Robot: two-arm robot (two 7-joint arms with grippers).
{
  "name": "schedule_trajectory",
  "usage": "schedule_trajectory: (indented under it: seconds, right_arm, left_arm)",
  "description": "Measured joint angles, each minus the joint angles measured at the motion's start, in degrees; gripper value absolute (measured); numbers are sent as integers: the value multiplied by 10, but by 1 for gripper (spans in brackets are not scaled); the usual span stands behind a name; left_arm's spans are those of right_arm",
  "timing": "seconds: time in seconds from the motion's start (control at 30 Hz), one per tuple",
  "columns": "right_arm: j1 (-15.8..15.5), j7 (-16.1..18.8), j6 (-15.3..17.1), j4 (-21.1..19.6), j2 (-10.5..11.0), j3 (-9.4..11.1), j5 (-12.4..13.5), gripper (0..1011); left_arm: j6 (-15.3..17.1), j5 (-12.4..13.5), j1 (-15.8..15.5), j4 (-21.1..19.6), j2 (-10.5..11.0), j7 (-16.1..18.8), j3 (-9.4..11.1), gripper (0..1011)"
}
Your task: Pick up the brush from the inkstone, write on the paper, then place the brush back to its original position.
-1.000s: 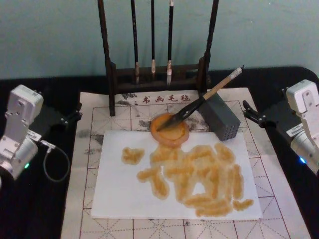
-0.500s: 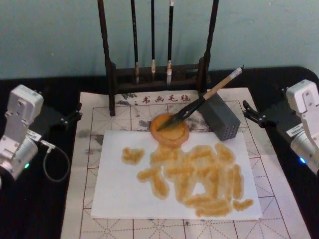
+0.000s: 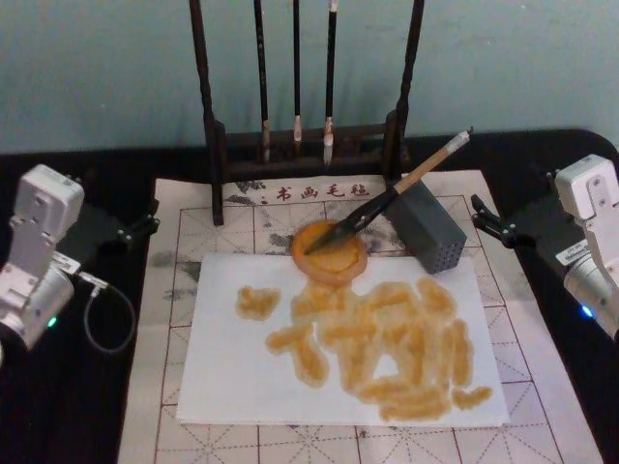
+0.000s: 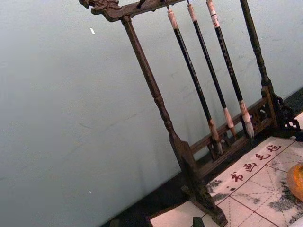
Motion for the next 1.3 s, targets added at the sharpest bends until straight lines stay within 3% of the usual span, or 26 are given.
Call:
schedule_trajectory:
  seconds: [1.3]
  right_arm:
    - [0, 0, 0, 0, 0, 0, 0, 1003]
  left_arm:
    - [0, 0, 0, 0, 0, 0, 0, 1001]
